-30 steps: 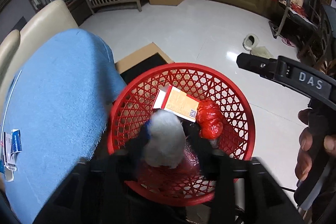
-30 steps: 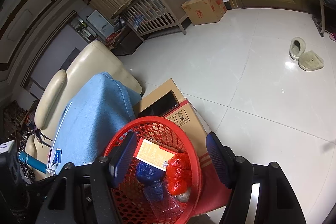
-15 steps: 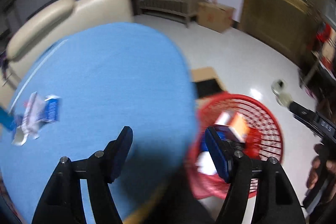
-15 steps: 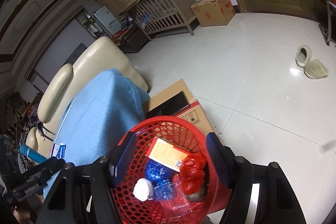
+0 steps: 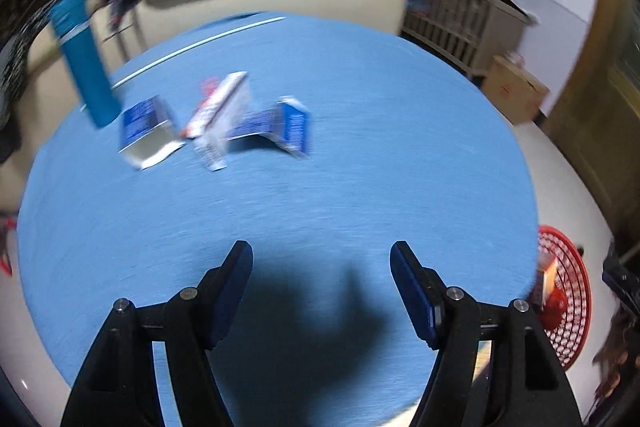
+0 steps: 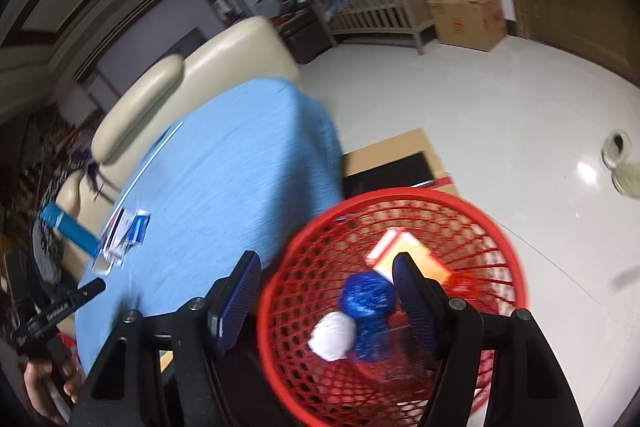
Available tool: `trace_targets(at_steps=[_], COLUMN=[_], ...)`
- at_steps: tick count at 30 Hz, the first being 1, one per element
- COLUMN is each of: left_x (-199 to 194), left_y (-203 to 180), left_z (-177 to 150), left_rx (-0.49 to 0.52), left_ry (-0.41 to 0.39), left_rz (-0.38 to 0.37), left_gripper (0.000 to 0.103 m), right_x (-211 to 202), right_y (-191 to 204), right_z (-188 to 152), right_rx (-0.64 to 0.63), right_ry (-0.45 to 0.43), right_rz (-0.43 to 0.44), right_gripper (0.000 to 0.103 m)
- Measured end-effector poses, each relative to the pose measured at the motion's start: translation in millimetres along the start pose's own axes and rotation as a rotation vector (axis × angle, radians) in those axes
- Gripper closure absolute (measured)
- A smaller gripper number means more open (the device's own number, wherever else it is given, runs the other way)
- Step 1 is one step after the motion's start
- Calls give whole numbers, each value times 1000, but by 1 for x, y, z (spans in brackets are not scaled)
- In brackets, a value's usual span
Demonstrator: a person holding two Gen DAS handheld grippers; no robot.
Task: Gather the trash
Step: 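Move both tools back to the table items, then grasp the torn blue packet with the right gripper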
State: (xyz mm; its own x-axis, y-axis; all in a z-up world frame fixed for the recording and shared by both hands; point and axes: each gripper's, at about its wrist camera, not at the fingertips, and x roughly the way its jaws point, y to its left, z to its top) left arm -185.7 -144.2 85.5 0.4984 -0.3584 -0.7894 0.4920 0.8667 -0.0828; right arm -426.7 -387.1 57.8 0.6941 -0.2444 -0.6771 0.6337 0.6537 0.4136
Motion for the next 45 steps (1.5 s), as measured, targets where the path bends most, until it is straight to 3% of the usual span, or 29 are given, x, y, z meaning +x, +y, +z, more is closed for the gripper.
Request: trace_targets(at_steps=[4,14,25,32,38,41,45], left_x=[0,15,21,27,28,31,34], left_y=[43,101,142,153,155,155,153], left_z=[-6,-18,-25,-27,-27,-25,-23], left_rx=[-82,-194,-269,-279,-279,-274,-256], left_ry=[-10,-14,-12,-11,-19,-21,-22], left_rz=[34,86,100,96,88,90,103], left_gripper=[31,31,31,31,29,27,26], right_x=[6,27,116,193,249,267,276], right_y=[33,92,224,290,337,358,398], right_z=[-2,4,-6,2,8,11,-6], right_rx=[-72,-188,-365,-270,-271,-298,-549], right_ry=[20,62,218,343,396,378,366], right_rz=[2,-28,87,163,143,104,29], right_gripper=[31,31,31,31,31,28,32])
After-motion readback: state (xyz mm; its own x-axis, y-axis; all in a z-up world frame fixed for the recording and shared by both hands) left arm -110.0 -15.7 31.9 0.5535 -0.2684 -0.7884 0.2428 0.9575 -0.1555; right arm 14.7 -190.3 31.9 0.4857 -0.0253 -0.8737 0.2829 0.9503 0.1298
